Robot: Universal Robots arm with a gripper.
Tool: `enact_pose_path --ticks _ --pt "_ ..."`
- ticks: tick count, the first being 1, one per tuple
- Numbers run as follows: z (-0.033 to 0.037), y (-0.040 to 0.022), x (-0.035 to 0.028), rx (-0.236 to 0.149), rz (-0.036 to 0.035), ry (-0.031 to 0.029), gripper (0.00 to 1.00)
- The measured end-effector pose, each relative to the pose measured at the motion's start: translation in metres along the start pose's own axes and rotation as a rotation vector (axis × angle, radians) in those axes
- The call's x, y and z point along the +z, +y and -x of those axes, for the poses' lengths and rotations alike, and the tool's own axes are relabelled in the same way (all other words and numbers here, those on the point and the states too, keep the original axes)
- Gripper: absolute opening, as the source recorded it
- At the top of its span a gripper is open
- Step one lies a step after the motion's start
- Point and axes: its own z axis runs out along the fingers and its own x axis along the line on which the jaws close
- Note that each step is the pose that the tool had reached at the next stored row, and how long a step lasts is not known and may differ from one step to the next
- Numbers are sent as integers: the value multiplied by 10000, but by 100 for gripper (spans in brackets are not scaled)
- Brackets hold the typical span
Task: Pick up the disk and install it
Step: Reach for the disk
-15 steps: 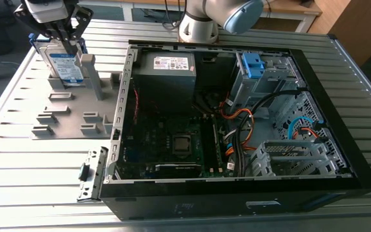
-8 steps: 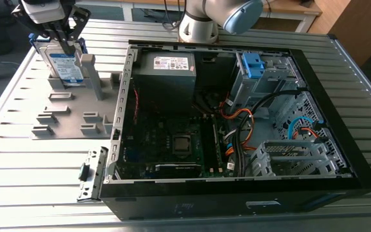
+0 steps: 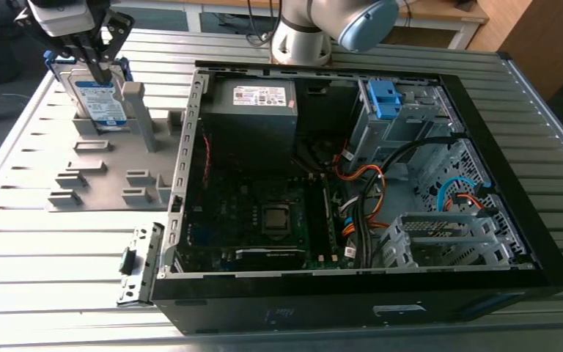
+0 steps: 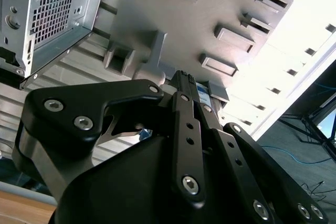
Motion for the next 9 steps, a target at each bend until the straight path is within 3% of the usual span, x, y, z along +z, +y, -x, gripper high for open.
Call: enact_pose_path --ticks 9 --pt "-55 8 20 1 0 0 11"
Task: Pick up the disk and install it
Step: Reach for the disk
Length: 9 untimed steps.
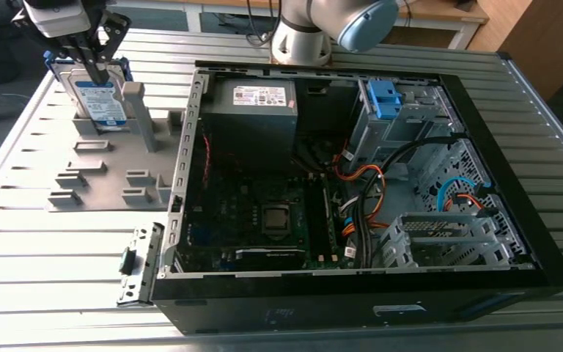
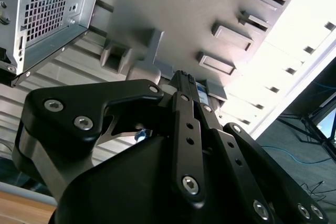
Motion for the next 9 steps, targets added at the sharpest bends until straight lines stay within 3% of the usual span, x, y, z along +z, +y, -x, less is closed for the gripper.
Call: enact_pose_path --ticks 9 --pt "-54 4 19 0 0 1 11"
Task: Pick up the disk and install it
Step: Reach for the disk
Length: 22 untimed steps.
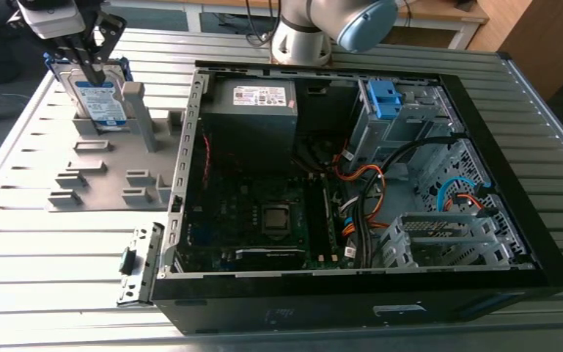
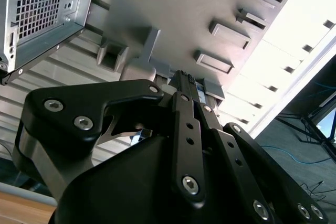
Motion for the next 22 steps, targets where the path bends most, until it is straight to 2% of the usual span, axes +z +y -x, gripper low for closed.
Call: enact_pose_path --ticks 22 --pt "-113 4 44 -1 0 0 11"
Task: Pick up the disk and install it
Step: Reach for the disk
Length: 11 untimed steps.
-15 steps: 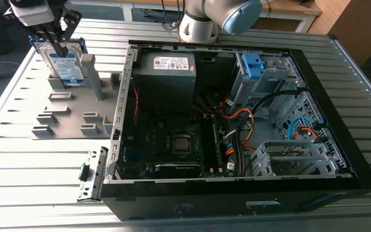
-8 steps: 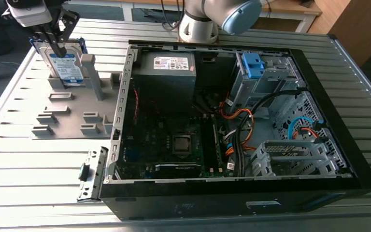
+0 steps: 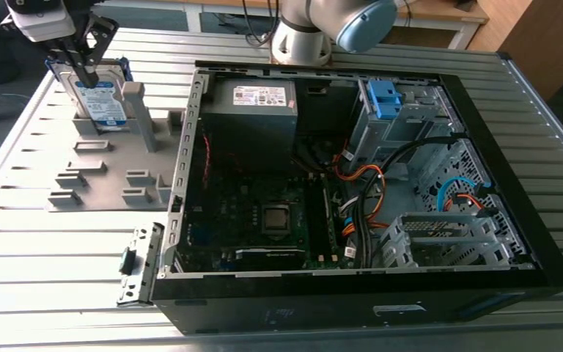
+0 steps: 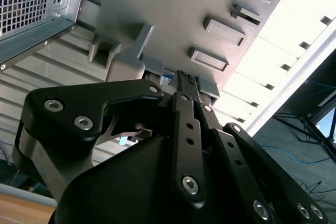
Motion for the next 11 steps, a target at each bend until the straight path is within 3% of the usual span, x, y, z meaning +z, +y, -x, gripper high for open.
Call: enact_pose_path --ticks 11 --pt "-41 1 23 0 0 0 11"
